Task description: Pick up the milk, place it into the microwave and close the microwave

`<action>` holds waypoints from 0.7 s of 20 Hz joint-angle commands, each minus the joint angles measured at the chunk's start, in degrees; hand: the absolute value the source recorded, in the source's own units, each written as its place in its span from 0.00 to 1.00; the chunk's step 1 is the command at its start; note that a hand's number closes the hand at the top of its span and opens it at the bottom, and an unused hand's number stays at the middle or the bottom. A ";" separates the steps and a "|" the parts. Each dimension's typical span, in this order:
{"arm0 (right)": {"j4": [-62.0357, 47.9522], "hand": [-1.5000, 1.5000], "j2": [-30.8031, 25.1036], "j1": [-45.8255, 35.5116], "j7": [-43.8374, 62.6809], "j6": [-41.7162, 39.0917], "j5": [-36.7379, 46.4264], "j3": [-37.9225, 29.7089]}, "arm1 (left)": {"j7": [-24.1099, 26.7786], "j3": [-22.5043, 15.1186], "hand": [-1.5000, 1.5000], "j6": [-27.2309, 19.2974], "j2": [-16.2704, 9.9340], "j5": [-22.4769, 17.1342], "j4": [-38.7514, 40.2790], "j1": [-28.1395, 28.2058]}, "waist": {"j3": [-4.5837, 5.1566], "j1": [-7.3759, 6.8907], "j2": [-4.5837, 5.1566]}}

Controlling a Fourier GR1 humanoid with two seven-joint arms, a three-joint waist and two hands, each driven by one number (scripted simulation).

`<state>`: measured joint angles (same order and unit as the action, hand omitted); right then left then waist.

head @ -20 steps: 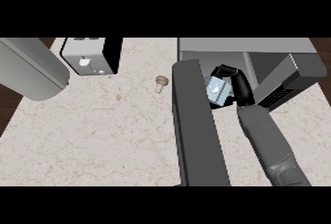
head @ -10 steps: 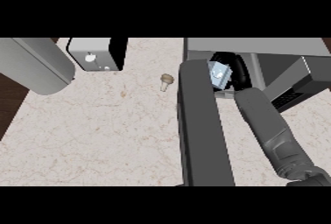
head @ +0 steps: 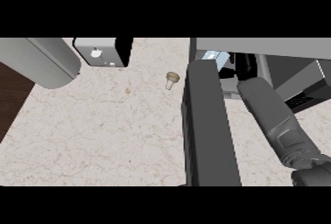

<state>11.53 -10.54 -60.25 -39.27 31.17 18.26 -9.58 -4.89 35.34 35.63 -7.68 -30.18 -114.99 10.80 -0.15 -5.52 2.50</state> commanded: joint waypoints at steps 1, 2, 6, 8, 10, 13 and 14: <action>-1.89 1.00 -1.36 -1.15 -1.11 5.23 2.49 1.23 | 0.26 -0.21 0.00 -0.50 -1.03 0.13 1.02 -2.66 | -0.03 -1.03 0.74; -1.81 1.00 -1.90 -2.21 -1.03 5.35 2.42 1.02 | 0.80 -1.58 0.00 0.21 -0.21 1.71 2.74 -3.13 | 0.02 -0.73 0.94; -3.65 1.00 -3.43 -1.06 -1.84 9.01 3.93 1.68 | 0.21 -1.17 0.00 0.33 -0.43 0.92 1.74 -1.97 | -0.04 -1.85 0.87; -5.47 1.00 -4.22 -2.17 0.18 8.56 5.30 2.79 | 0.40 -2.14 0.00 -0.13 -0.23 1.84 3.18 -3.91 | -0.01 -1.90 1.32; -6.74 1.00 -5.80 -1.07 2.26 11.93 5.23 2.24 | 0.65 -1.11 0.00 -0.05 -1.20 1.70 3.55 -4.03 | -0.03 -2.55 1.64; -10.84 0.00 -8.03 -0.50 10.82 20.95 6.57 2.79 | 0.60 -1.68 0.00 -0.54 -1.01 3.27 2.48 -4.45 | 0.19 -2.78 1.99; -11.28 0.00 -8.38 0.89 11.80 22.65 6.83 3.04 | 0.57 -2.19 0.00 -0.58 -0.75 3.98 2.30 -4.54 | 0.11 -2.57 2.28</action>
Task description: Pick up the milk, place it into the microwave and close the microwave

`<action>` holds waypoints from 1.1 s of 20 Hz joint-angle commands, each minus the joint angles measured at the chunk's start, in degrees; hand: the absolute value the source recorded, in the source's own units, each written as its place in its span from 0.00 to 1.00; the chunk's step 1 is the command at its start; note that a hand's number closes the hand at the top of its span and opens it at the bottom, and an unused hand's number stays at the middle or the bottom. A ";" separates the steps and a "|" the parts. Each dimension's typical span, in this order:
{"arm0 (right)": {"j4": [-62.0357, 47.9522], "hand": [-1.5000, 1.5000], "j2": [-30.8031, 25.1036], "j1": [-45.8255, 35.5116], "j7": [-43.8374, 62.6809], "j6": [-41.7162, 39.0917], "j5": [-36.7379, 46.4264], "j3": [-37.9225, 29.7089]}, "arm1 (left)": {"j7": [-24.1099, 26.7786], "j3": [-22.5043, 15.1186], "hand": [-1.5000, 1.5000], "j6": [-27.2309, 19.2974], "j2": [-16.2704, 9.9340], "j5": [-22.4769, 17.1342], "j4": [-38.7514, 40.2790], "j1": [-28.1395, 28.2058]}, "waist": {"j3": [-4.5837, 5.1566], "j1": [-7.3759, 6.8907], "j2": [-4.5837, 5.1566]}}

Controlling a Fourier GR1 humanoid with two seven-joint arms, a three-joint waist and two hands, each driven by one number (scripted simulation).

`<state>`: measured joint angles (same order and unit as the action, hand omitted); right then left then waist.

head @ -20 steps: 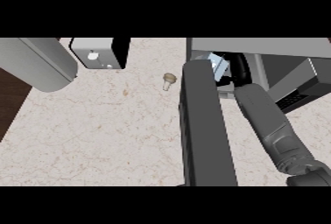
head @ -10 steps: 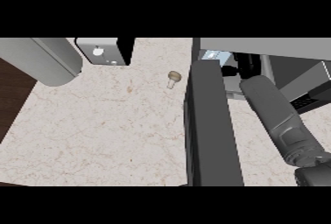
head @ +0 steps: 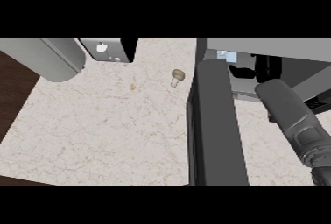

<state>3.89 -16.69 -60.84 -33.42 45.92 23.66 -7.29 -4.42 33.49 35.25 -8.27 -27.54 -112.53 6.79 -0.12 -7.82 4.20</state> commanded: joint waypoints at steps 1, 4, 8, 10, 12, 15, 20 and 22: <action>-2.82 0.00 -1.61 0.75 4.37 8.34 1.86 1.30 | 0.35 -0.19 0.00 0.13 -0.47 1.55 -0.08 -0.52 | -0.09 -1.07 0.45; 0.36 0.00 0.17 0.01 -1.56 0.61 1.76 1.53 | 1.23 -1.21 0.00 0.50 0.53 3.83 1.47 -0.44 | -0.24 -0.50 0.04; 0.79 0.00 0.88 -0.54 -3.52 -2.13 2.11 1.88 | 0.88 -1.81 0.00 -0.10 -0.36 4.79 2.20 -2.56 | -0.28 -0.03 -0.04; 1.13 0.00 0.74 -0.45 -4.64 -4.01 1.48 1.28 | 0.21 -2.94 0.00 1.32 -0.73 3.99 2.09 -2.25 | -0.36 -0.37 0.02; 1.58 0.00 2.10 -1.45 -5.21 -5.47 0.90 0.75 | 1.54 -3.49 0.00 2.13 -0.60 5.11 3.11 -2.86 | -0.27 -0.32 0.04; 1.38 0.00 1.83 -0.89 -6.90 -9.91 -0.15 -0.20 | 2.07 -4.35 0.00 3.96 -0.49 5.32 3.97 -1.89 | -0.25 -0.11 -0.11; 2.34 0.00 2.54 -1.54 -9.21 -17.32 -3.88 -3.68 | 1.04 -6.65 0.00 5.44 -0.77 4.32 3.70 -2.74 | -0.31 0.71 -0.72; 2.65 0.00 2.47 -0.83 -11.07 -19.70 -4.93 -4.66 | 1.71 -8.03 0.00 7.24 -0.12 4.24 3.77 -1.87 | -0.27 1.02 -0.98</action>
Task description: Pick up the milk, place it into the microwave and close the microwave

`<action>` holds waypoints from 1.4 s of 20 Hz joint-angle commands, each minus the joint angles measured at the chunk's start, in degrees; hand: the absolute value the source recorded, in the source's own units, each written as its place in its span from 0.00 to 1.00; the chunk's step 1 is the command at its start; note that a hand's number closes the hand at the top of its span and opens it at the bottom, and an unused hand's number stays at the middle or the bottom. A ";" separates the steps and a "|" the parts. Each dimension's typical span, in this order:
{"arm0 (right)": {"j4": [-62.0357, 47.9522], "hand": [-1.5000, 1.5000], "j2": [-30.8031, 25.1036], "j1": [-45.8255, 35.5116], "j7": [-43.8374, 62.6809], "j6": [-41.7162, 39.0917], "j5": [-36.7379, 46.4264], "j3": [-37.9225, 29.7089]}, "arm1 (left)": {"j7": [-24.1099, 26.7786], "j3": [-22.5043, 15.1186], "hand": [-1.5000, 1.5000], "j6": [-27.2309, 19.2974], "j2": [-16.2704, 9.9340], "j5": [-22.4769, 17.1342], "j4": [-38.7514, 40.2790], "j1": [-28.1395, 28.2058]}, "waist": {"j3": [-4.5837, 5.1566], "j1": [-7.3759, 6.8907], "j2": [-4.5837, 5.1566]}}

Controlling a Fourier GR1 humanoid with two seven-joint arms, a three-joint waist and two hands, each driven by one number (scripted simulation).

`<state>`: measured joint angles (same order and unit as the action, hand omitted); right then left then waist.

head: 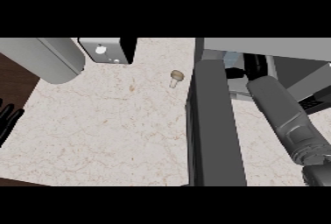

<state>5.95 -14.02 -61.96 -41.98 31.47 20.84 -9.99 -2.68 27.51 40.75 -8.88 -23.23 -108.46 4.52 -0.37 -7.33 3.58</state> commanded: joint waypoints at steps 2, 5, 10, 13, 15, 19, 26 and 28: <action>0.63 0.00 0.48 1.03 -3.30 -7.92 -4.20 -3.93 | 0.03 -3.17 0.00 2.60 1.19 -0.11 -1.54 1.45 | -0.01 0.89 -0.79; 0.72 0.00 1.37 2.44 -5.63 -12.23 -5.99 -5.51 | 0.54 -4.84 0.00 1.06 3.27 1.99 -0.68 -0.20 | 0.11 2.61 -1.24; 0.03 0.00 1.94 6.68 -9.51 -18.65 -8.45 -7.77 | -0.13 -8.13 0.00 1.17 5.15 3.42 -1.63 -0.05 | 0.11 3.22 -1.54; -0.62 0.00 1.82 7.00 -8.07 -22.03 -9.62 -8.83 | -2.76 -8.08 1.00 0.92 3.35 0.82 -3.96 -0.36 | 0.11 3.36 -1.93; -0.21 0.00 3.06 9.62 -10.48 -27.81 -10.69 -9.35 | -4.25 -9.23 1.00 1.19 3.64 -0.11 -3.81 0.94 | 0.20 5.03 -2.72; 0.14 0.00 4.21 12.73 -13.11 -34.22 -11.40 -9.50 | -3.05 -14.81 1.00 -0.50 8.70 6.26 -2.82 -0.64 | 0.24 5.81 -2.77; 4.14 0.00 4.68 19.70 -14.37 -37.07 -12.06 -8.26 | -4.64 -19.49 1.00 -3.15 8.83 8.35 -0.18 -1.87 | 0.33 6.75 -3.29; 6.66 0.00 4.28 22.34 -14.49 -38.96 -12.57 -7.70 | -7.14 -23.88 1.00 -4.39 8.84 7.05 -6.47 2.91 | 0.36 7.11 -3.63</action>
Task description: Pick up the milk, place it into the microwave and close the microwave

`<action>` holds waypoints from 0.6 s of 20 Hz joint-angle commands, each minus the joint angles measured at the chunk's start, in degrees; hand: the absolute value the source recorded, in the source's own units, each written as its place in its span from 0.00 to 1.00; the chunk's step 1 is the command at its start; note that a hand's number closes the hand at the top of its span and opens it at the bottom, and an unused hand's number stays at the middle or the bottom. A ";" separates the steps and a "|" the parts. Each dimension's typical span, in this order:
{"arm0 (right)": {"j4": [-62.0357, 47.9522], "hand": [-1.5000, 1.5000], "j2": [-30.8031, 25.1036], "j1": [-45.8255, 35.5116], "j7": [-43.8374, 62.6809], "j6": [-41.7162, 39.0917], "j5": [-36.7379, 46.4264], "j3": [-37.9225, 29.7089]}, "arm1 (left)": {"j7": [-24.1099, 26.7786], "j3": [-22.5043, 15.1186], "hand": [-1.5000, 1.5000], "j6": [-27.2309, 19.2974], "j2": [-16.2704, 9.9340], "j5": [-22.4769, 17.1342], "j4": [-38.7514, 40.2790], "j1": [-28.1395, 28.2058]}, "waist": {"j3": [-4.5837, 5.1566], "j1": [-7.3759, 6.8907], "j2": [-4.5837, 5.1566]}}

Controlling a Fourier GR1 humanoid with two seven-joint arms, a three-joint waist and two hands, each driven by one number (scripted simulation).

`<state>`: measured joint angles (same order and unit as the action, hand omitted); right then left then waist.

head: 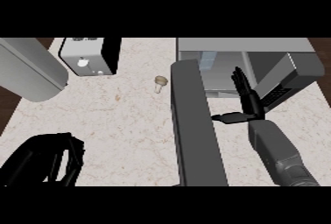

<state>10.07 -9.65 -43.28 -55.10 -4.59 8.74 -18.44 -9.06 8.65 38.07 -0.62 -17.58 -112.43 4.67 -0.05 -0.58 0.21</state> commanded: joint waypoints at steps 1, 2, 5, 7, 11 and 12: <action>3.93 0.00 -0.63 5.34 -1.39 -4.75 -0.50 1.36 | -3.84 -2.17 1.00 -1.13 -0.45 -1.12 -0.61 -1.35 | 0.05 0.74 -0.33; 4.30 0.00 -0.17 6.50 -1.53 -2.88 0.20 2.08 | -5.28 -3.87 1.00 -3.02 0.50 -0.41 0.37 -5.28 | 0.06 1.01 -0.34; 8.53 0.00 -0.70 12.05 -2.38 -5.62 -0.32 3.14 | 1.94 -6.22 1.00 -0.62 0.60 7.24 2.88 -2.88 | 0.11 1.58 -0.52; 11.23 0.00 0.21 14.64 -1.92 -5.27 -0.68 3.62 | 4.67 -11.47 1.00 -4.52 0.61 11.12 6.17 -5.03 | 0.17 2.39 -0.69; 19.66 0.00 -0.49 21.85 1.11 -7.05 -2.77 4.42 | 3.90 -18.04 1.00 -9.32 0.62 12.57 4.29 -4.79 | 0.12 1.65 -0.57; 19.95 0.00 -2.91 24.03 -2.09 -9.15 -2.24 4.73 | 6.45 -18.53 1.00 -9.75 0.62 15.47 7.69 -7.17 | 0.13 2.04 -0.53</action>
<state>25.07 -10.73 -25.50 -54.94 -9.79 6.93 -14.80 -4.88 -4.81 31.87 -0.08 -6.56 -108.15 0.51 0.07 1.11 -0.33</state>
